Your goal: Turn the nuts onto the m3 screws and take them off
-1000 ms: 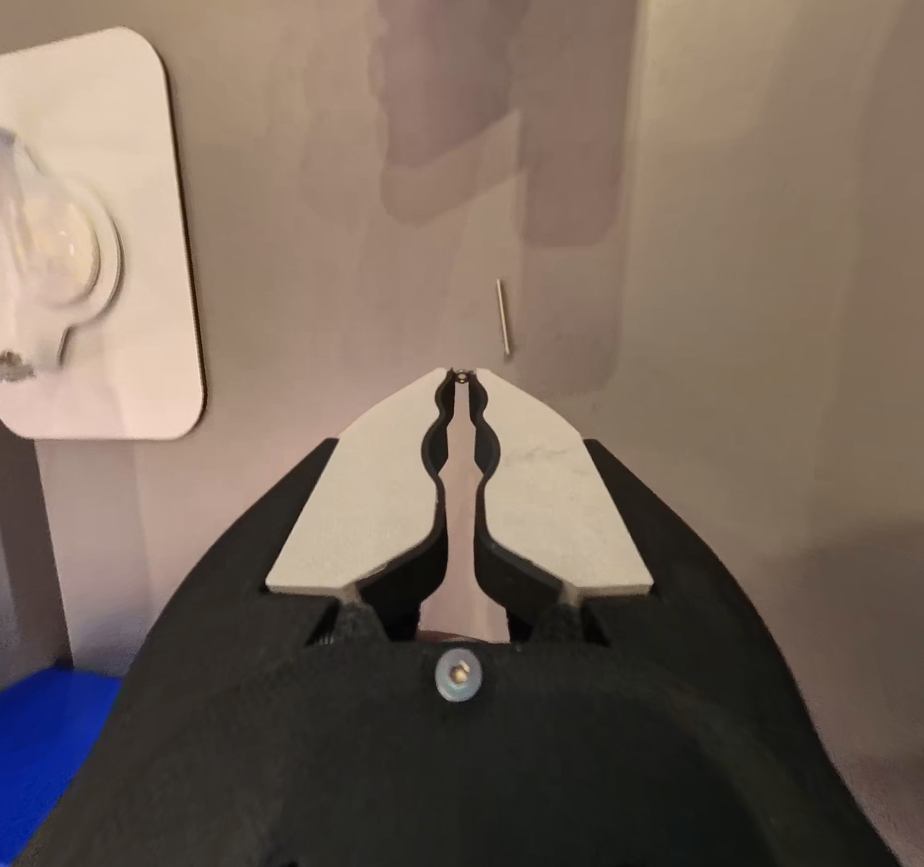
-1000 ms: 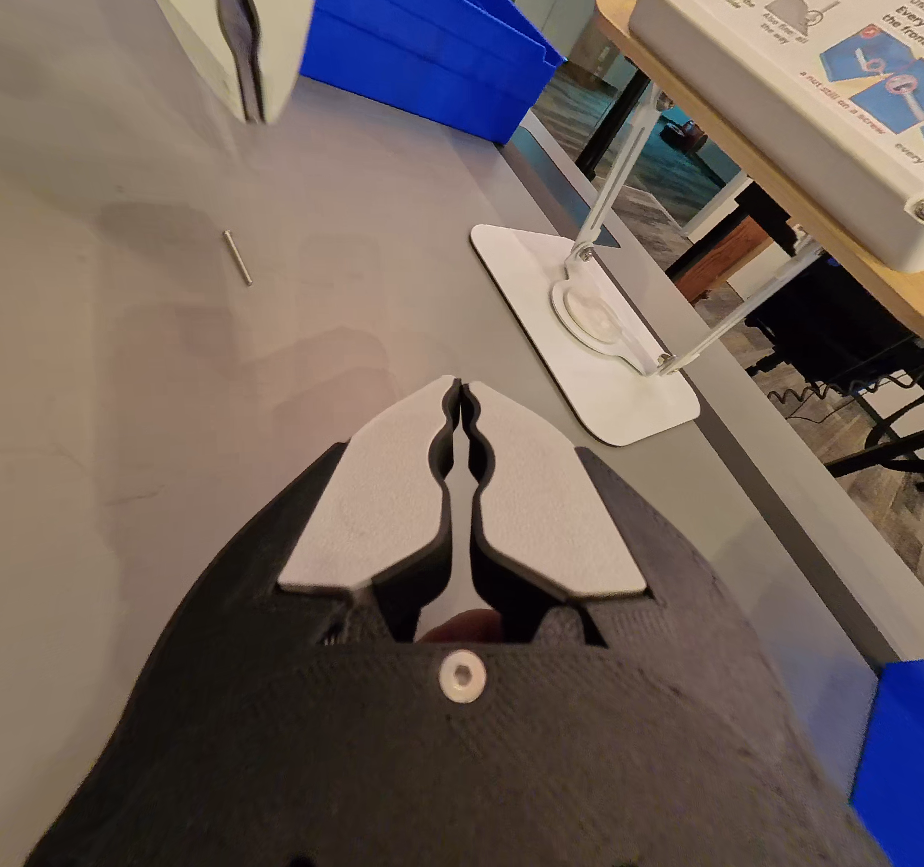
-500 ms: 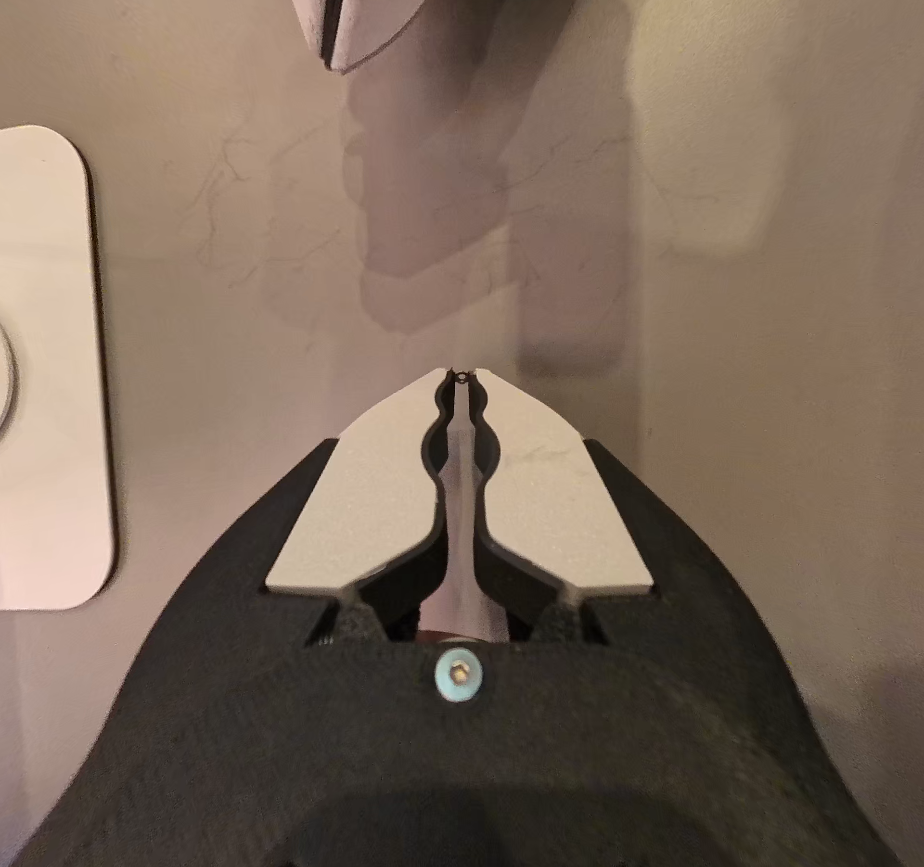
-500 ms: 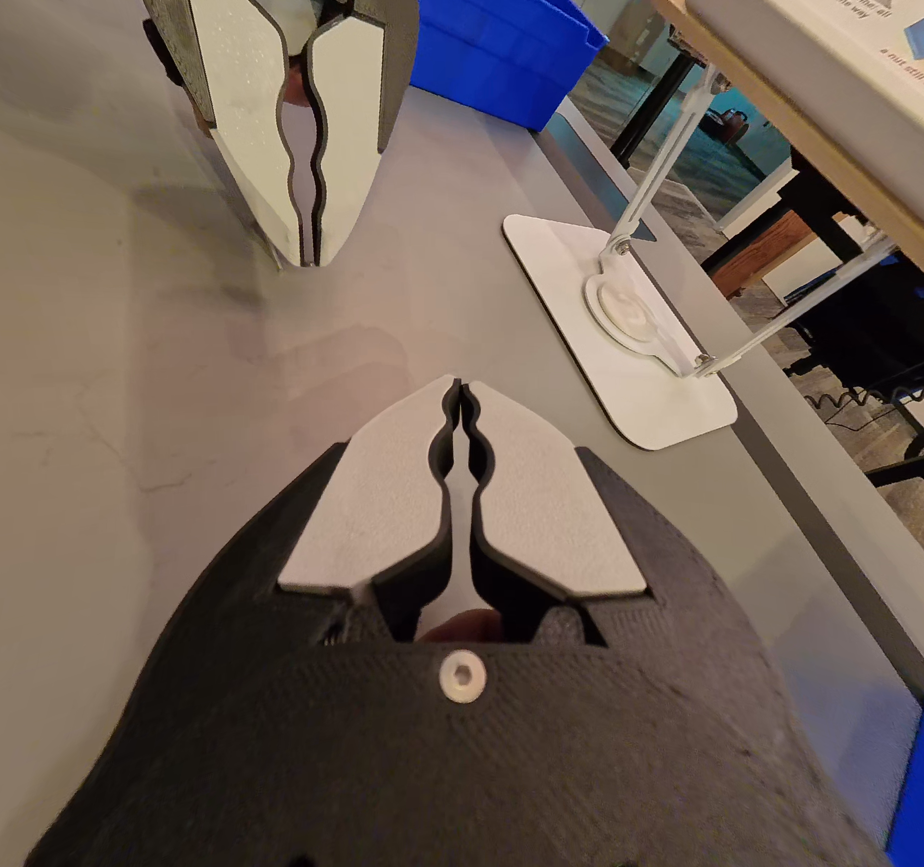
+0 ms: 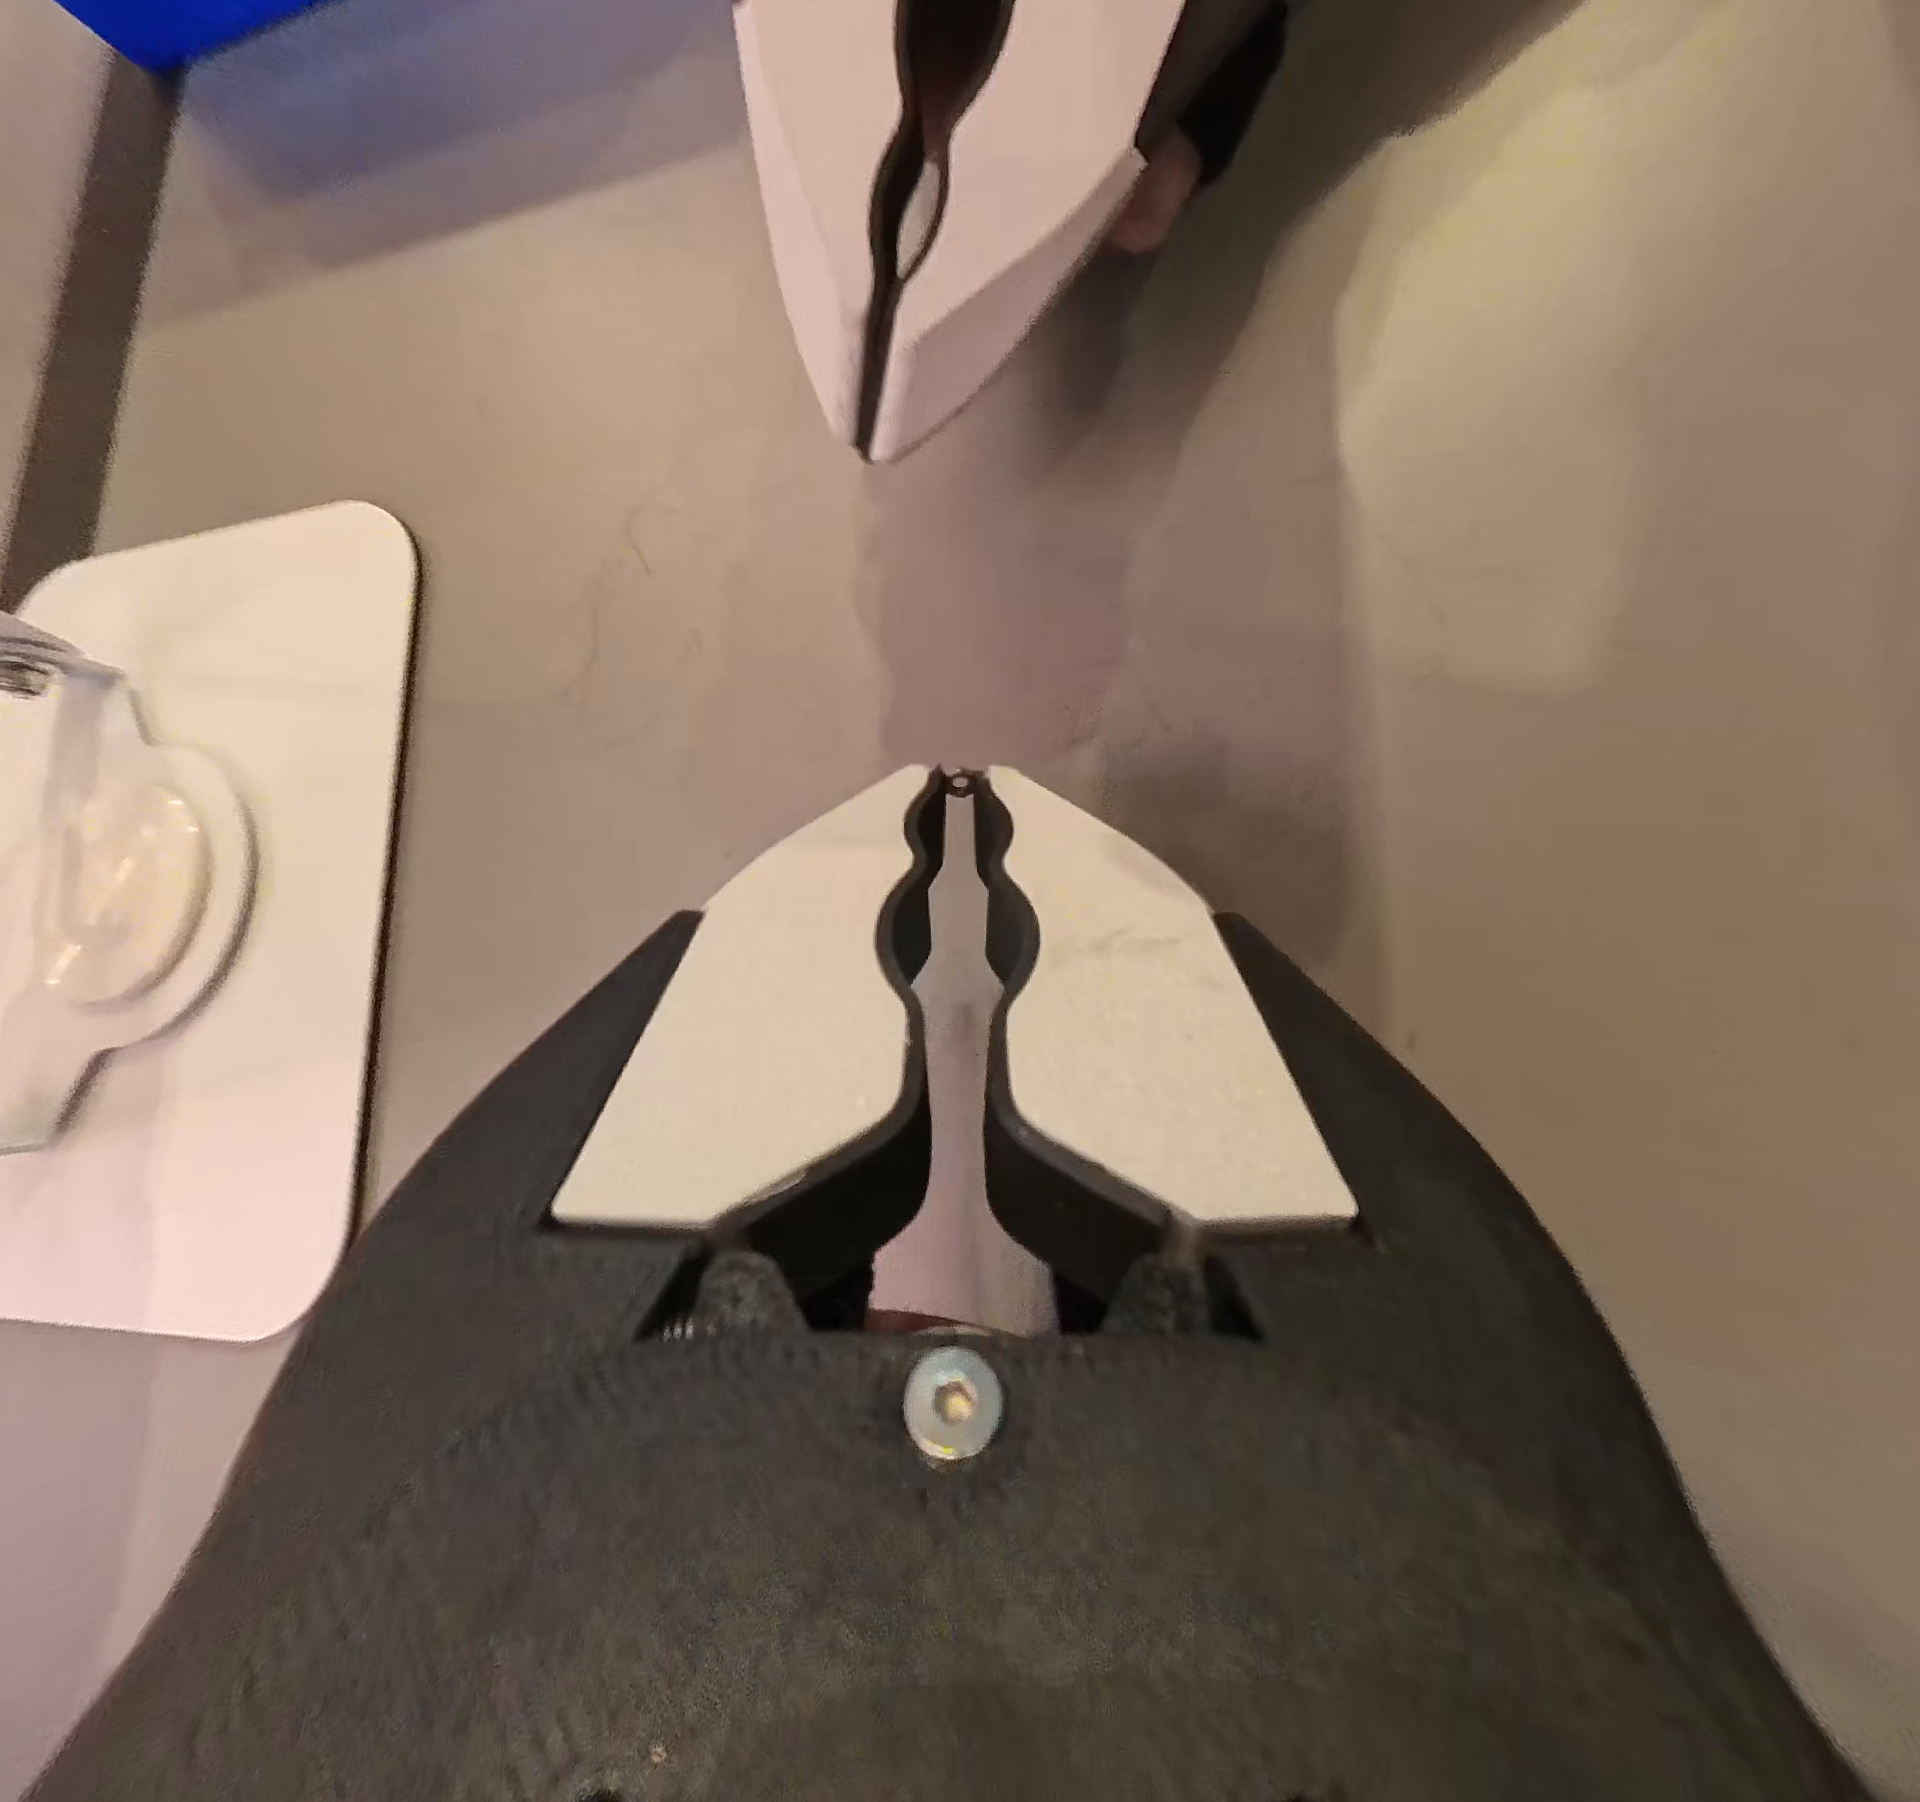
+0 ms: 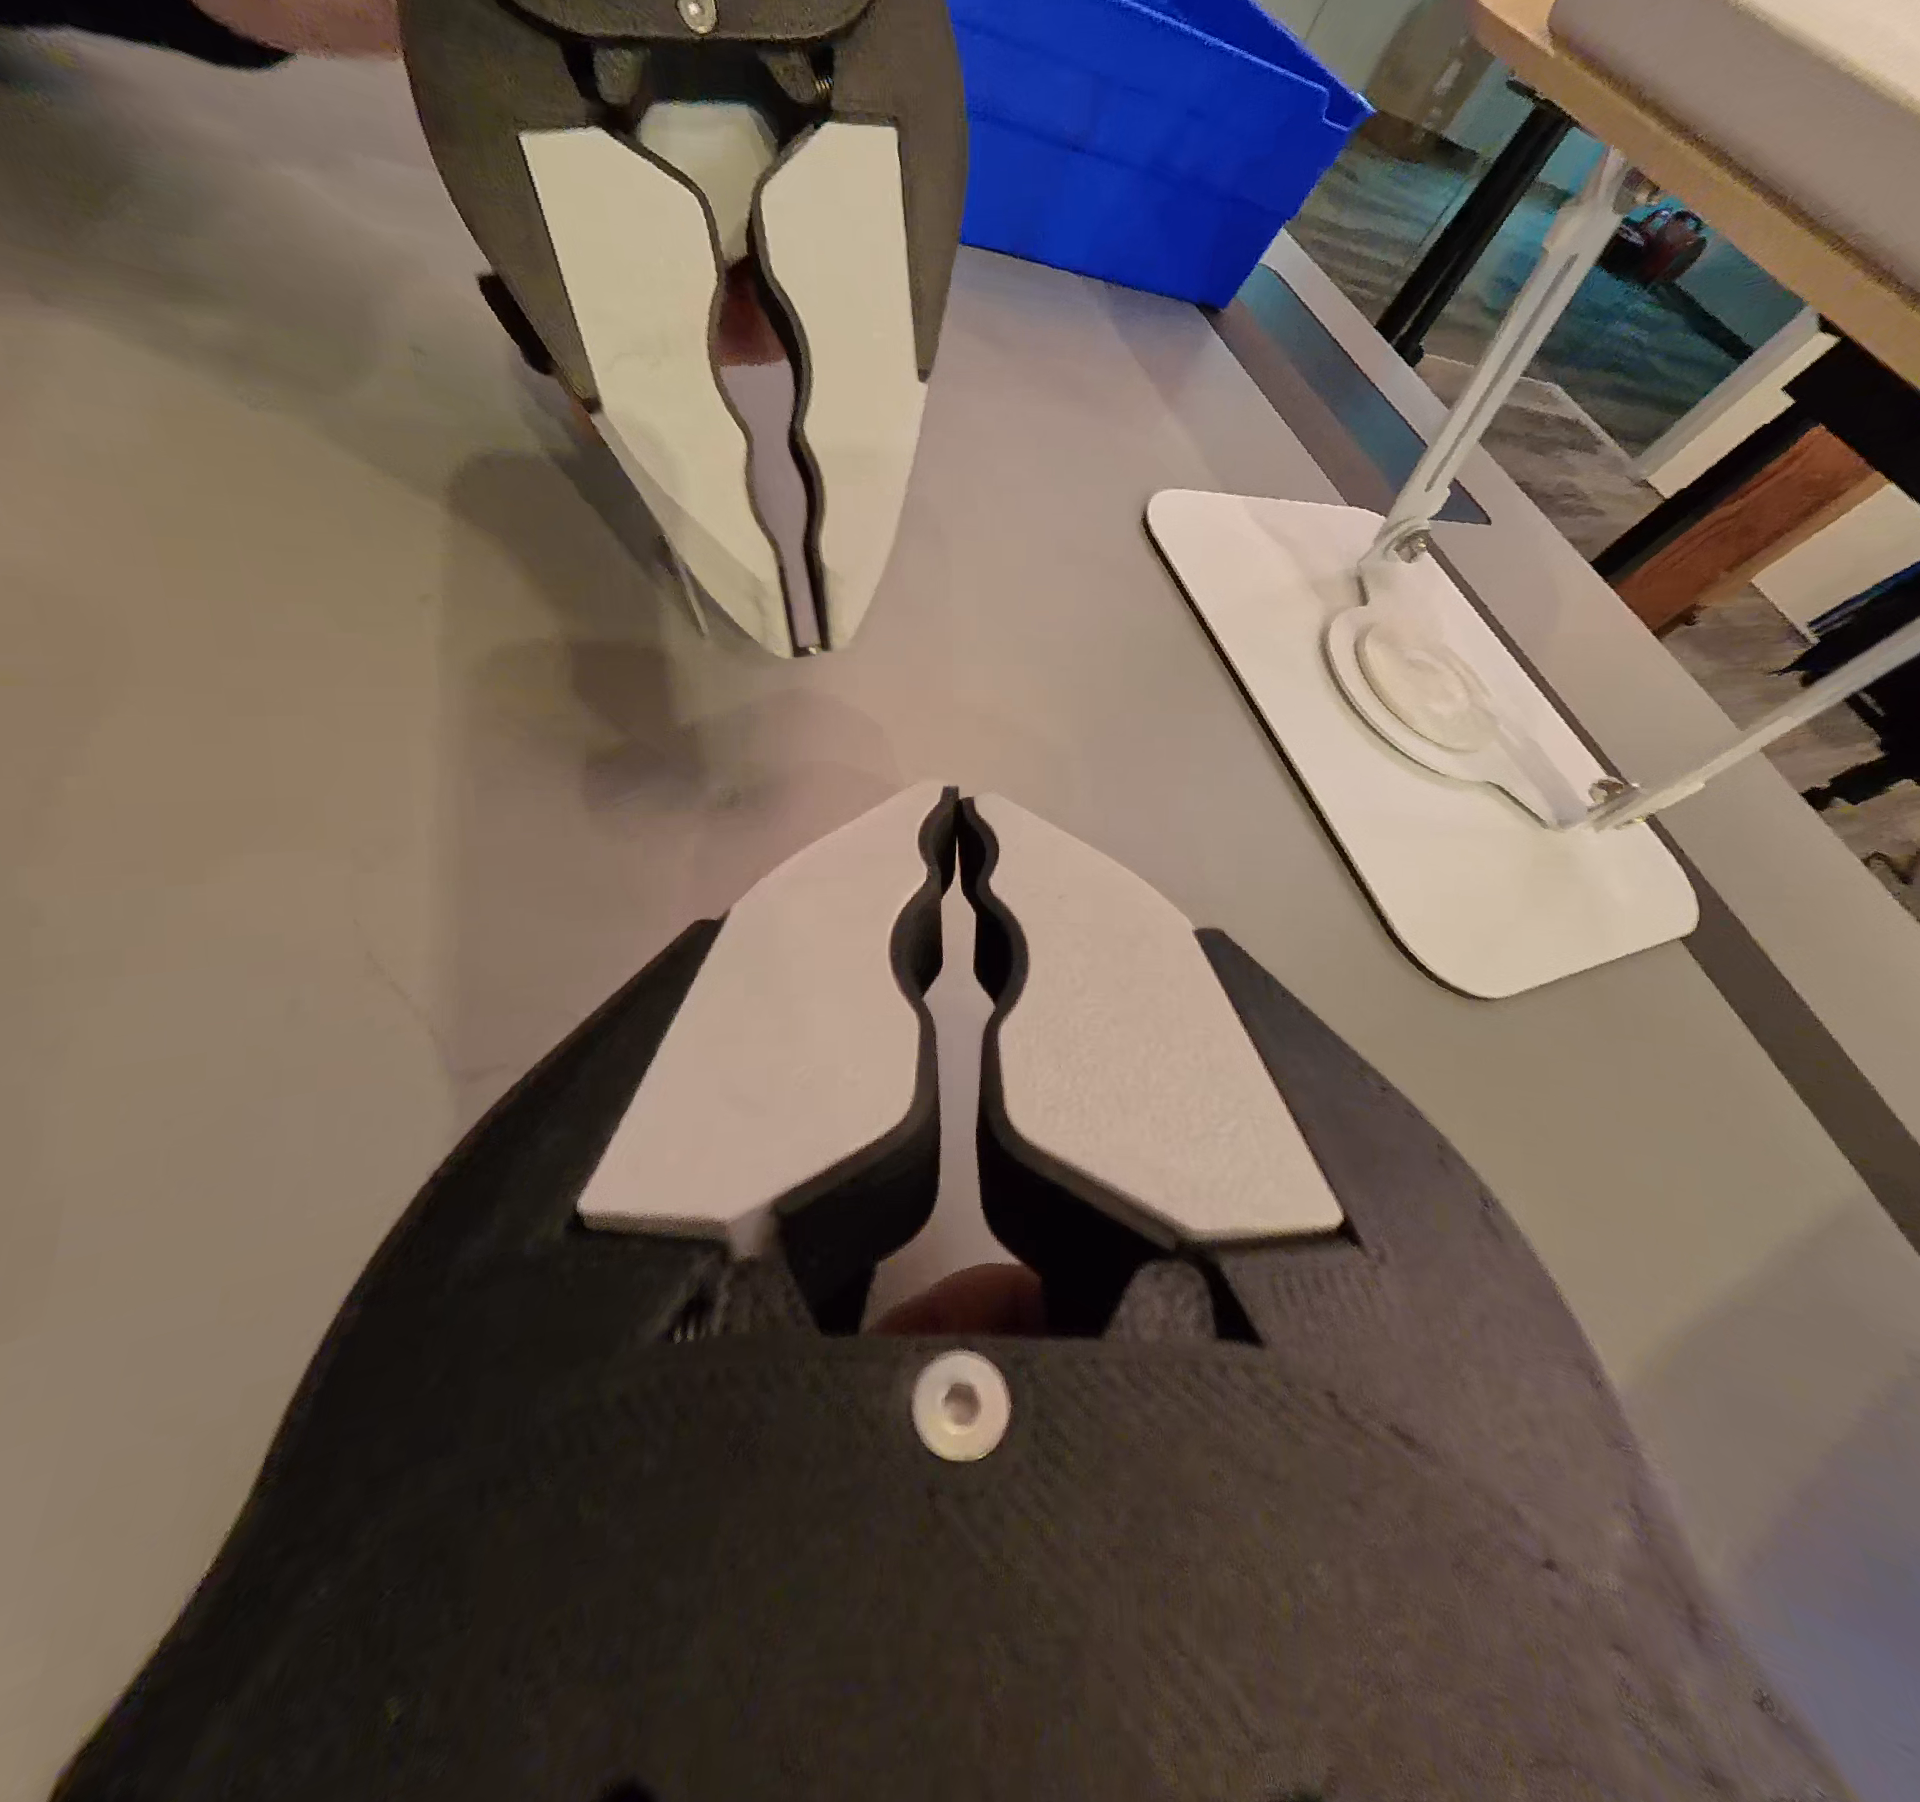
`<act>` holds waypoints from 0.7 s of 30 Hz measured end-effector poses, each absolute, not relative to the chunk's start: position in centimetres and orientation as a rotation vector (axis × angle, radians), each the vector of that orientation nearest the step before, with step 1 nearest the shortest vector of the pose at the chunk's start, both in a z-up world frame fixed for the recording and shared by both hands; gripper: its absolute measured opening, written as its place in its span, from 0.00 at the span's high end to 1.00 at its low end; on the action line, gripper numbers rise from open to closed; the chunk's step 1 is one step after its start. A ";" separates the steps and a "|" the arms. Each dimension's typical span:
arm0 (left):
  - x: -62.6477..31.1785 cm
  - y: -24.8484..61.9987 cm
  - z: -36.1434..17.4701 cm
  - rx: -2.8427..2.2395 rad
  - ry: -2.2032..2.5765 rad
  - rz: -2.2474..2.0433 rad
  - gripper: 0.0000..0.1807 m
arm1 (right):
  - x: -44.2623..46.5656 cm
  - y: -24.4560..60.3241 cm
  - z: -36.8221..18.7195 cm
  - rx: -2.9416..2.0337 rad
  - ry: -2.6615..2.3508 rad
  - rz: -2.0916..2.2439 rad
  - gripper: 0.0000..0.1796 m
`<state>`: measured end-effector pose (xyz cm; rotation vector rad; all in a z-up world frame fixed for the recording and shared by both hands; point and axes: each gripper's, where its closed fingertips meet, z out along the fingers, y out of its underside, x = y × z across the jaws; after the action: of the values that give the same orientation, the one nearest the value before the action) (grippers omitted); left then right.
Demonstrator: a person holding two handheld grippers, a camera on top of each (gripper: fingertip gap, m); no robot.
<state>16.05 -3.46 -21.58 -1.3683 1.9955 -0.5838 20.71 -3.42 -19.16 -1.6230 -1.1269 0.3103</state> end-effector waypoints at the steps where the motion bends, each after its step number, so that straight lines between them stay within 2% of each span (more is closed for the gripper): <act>1: 16.1 -3.4 -21.4 -1.349 1.986 -0.573 0.97 | 20.5 -3.5 -19.1 -1.622 -1.124 0.329 1.00; 11: 17.3 -4.8 -16.8 -1.078 1.807 -0.710 0.97 | 18.8 -4.4 -16.4 -1.652 -0.919 0.791 1.00; 21: 17.5 -5.8 -13.4 -0.884 1.674 -0.767 0.97 | 17.0 -6.2 -13.3 -1.518 -0.758 1.306 0.94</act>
<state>17.47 -5.80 -13.38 -0.8841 1.6737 -0.7666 17.01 -6.16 -13.33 -1.5178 -0.7581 1.3058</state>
